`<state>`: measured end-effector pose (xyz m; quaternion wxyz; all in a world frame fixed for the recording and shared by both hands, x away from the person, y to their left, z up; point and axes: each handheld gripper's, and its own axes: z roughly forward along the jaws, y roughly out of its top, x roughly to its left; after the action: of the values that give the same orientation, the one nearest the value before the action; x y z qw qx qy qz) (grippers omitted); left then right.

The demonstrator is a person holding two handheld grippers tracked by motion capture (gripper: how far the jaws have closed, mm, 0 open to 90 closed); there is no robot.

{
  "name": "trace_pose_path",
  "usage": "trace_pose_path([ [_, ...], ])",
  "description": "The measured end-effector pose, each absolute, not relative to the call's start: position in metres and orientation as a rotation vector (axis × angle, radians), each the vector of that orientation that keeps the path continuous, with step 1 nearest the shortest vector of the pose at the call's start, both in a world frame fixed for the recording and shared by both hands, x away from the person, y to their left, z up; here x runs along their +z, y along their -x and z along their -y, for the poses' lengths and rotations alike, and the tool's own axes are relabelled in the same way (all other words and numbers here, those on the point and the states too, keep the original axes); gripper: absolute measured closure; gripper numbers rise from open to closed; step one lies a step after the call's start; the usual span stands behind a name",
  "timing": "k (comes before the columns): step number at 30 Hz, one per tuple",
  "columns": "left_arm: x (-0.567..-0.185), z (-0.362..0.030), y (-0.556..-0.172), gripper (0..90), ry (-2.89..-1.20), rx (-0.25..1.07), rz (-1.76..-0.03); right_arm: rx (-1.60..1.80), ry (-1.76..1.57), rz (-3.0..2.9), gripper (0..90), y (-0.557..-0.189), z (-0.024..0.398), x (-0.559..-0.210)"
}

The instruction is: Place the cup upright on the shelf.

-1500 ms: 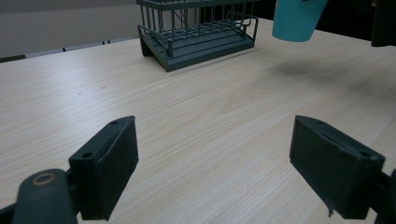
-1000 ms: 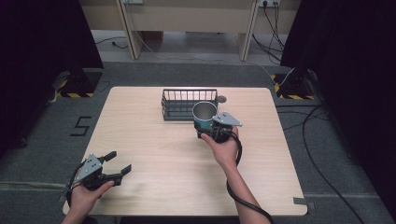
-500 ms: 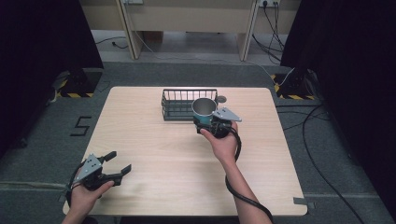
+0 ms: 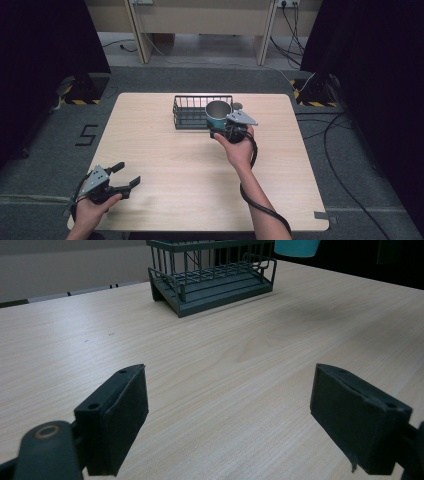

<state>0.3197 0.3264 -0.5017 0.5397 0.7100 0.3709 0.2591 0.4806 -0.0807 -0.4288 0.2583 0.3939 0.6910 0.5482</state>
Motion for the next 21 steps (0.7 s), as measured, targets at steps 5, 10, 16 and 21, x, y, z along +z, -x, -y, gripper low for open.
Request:
trace_pose_path([
  [5,-0.502,-0.326,-0.320,15.1,-1.686,0.616,-0.883,1.486,-1.066,-1.871,18.0,-0.486,0.078,-0.425],
  [10,-0.502,-0.327,-0.320,15.1,-1.687,0.616,-0.884,1.487,-1.066,-1.865,18.0,-0.493,0.076,-0.418],
  [16,-0.502,-0.327,-0.320,15.1,-1.686,0.616,-0.884,1.487,-1.072,-1.857,18.0,-0.499,0.074,-0.415],
  [21,-0.502,-0.327,-0.320,15.1,-1.685,0.616,-0.885,1.486,-1.074,-1.855,18.0,-0.503,0.073,-0.414],
])
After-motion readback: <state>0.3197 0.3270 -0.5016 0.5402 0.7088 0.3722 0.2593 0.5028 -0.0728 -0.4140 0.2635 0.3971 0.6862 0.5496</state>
